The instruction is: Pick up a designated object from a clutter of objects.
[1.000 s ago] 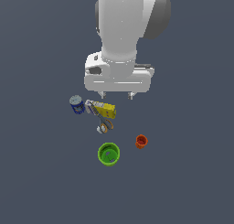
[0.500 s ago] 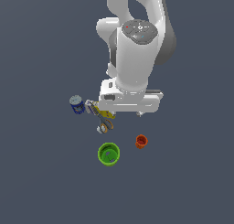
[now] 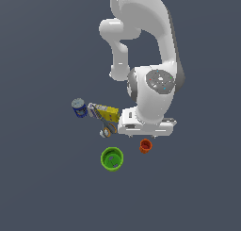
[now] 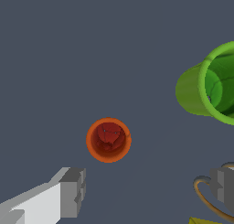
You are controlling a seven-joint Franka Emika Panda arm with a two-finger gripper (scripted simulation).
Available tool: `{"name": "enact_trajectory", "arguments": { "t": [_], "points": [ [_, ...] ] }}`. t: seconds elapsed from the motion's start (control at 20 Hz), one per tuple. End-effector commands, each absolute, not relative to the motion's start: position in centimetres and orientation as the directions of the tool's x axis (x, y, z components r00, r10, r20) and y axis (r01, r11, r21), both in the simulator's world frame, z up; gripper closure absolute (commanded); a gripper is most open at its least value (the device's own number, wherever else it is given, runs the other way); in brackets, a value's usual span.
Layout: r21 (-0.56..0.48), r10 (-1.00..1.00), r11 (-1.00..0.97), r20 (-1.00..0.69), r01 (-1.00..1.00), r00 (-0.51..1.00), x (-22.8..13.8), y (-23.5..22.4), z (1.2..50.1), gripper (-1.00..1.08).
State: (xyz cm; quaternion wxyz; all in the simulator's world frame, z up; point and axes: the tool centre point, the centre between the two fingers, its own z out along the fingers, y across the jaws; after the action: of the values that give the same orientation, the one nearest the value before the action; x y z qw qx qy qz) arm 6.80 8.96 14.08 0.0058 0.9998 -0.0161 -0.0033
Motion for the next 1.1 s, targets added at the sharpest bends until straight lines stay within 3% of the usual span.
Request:
{"name": "enact_trajectory", "arguments": {
  "t": [0.0,1.05],
  "points": [
    [0.008,-0.037,-0.999,-0.003,-0.037,0.999,7.1,10.0,12.3,-0.92],
    [0.0,-0.043,-0.999,-0.001,-0.043,0.999,7.2,11.9,5.8,-0.92]
  ]
}}
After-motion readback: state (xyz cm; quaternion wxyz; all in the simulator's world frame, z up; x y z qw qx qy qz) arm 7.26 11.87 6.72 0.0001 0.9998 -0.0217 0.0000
